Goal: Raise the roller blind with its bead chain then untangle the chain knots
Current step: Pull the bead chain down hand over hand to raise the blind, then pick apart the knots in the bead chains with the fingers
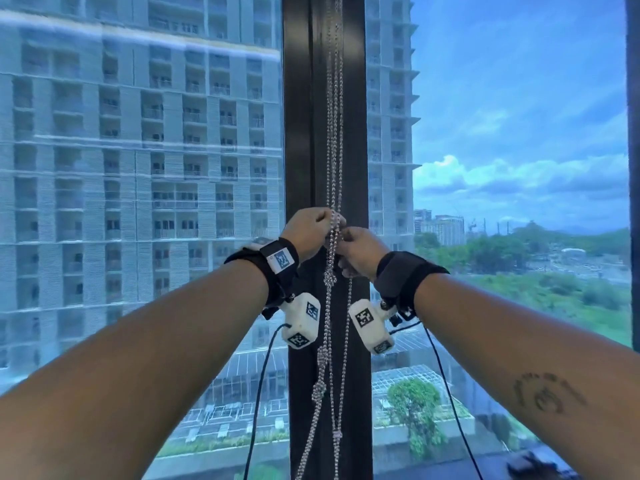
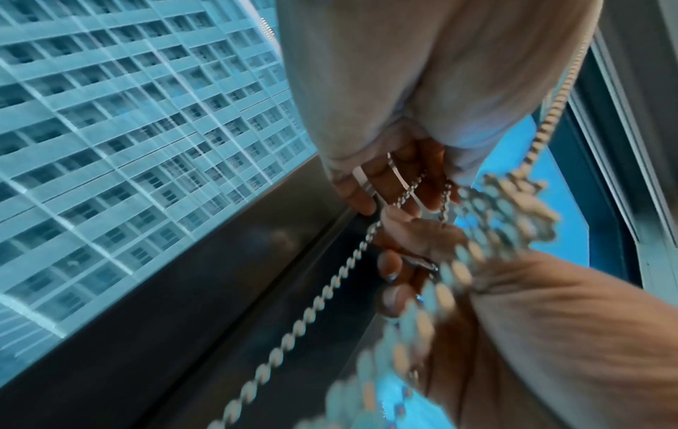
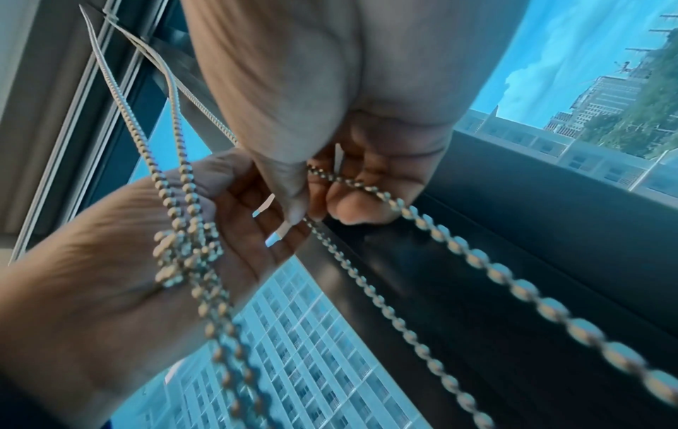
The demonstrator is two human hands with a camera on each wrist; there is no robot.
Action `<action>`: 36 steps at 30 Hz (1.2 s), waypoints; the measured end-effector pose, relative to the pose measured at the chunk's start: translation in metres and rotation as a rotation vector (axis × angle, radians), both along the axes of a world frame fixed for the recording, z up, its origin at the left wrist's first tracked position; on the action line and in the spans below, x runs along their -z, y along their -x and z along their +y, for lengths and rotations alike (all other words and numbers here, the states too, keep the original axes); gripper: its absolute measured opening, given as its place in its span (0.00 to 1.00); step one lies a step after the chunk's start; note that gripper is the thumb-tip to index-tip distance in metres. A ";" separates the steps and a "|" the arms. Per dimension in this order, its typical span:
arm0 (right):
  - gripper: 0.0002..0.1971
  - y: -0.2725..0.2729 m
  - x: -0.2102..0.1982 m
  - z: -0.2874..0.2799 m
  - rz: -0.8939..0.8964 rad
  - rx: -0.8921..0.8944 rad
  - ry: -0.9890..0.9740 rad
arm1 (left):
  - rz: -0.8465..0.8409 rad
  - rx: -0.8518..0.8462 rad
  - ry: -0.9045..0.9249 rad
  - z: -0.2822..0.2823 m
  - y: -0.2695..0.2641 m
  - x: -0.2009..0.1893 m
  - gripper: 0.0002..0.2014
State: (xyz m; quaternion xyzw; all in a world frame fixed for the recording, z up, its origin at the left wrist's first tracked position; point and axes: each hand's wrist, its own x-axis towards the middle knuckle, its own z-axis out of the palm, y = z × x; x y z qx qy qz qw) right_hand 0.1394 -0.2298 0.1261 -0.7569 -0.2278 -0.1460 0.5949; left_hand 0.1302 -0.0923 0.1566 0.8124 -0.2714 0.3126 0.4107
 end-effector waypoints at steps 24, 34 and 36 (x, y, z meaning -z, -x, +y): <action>0.07 0.046 0.006 0.013 -0.418 0.287 -0.430 | 0.251 0.117 0.473 0.041 0.009 0.132 0.10; 0.05 0.094 0.008 0.041 -0.899 0.399 -0.013 | 0.263 0.274 0.647 0.039 0.050 0.155 0.11; 0.09 0.089 0.026 0.046 -0.801 0.408 0.157 | 0.279 0.313 0.672 0.039 0.059 0.165 0.11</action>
